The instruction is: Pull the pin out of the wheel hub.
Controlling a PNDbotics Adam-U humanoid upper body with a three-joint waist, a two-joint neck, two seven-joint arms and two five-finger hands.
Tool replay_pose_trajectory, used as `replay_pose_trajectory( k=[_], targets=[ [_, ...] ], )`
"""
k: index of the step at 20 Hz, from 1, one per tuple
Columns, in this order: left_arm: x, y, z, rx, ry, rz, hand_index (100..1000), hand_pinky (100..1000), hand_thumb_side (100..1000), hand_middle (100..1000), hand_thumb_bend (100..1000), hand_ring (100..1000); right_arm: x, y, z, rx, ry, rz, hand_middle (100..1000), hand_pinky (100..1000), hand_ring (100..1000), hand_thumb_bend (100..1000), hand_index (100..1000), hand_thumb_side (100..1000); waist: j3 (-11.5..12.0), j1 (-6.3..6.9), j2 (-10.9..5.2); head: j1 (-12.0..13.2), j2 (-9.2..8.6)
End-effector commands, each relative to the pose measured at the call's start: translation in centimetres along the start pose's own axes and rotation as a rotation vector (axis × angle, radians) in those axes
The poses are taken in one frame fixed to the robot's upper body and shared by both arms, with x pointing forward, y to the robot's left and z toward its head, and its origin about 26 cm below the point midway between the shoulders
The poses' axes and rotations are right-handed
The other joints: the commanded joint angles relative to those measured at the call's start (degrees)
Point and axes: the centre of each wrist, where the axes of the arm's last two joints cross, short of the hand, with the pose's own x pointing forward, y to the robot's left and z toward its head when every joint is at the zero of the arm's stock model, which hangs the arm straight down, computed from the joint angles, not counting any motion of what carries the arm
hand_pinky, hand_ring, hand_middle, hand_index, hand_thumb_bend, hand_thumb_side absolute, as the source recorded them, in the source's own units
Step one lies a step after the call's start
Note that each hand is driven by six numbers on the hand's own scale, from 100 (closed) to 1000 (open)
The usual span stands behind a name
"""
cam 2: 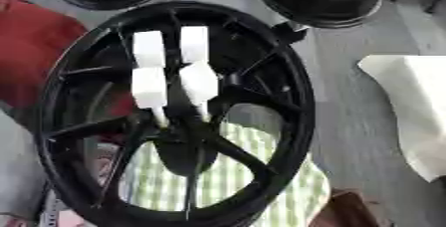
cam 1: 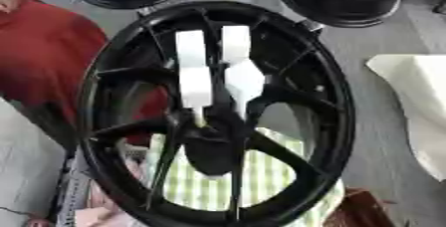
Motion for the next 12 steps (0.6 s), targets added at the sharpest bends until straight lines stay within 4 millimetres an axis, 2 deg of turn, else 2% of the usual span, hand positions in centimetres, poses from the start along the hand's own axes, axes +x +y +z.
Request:
replay_pose_trajectory(
  k=[1,4,6,8,9,10,12],
  targets=[
    [2.0,1.5,-0.5,0.022,-0.045,-0.037,875,858,637,692,503,751,3.9,0.0,-0.3,0.156,-0.086,0.16,828,830,801,137,866,544,-0.1,0.08,-1.45,0.3,0.17],
    [2.0,1.5,-0.5,0.017,-0.042,-0.045,875,858,646,693,483,751,6.8,1.2,-0.6,0.368,-0.147,0.295,829,850,816,110,865,525,-0.2,-0.1,-1.58,0.3,0.17],
    [1.9,1.6,-0.5,0.016,-0.039,-0.05,874,858,649,692,477,751,7.9,1.8,-0.8,0.497,-0.173,0.373,828,860,823,107,859,480,-0.1,-0.25,-1.69,0.3,0.15],
    [1.9,1.7,-0.5,0.014,-0.033,-0.056,874,858,654,692,471,751,8.5,2.2,-1.2,0.618,-0.193,0.421,827,866,822,100,857,428,-0.1,-0.38,-1.8,0.4,0.11],
    [1.9,1.7,-0.4,0.013,-0.029,-0.059,874,858,656,692,469,751,8.7,2.4,-1.4,0.684,-0.205,0.434,822,867,819,136,856,409,-0.1,-0.43,-1.84,0.3,0.09],
    [1.8,1.8,-0.4,0.012,-0.026,-0.061,874,858,657,692,469,751,8.9,2.5,-1.6,0.745,-0.218,0.441,827,868,819,100,857,402,-0.1,-0.48,-1.89,0.3,0.04],
    [1.8,1.8,-0.4,0.011,-0.022,-0.063,874,858,659,691,466,750,9.0,3.1,-1.8,0.819,-0.234,0.442,827,870,820,100,858,396,-0.1,-0.6,-1.95,0.2,-0.12]
  ],
)
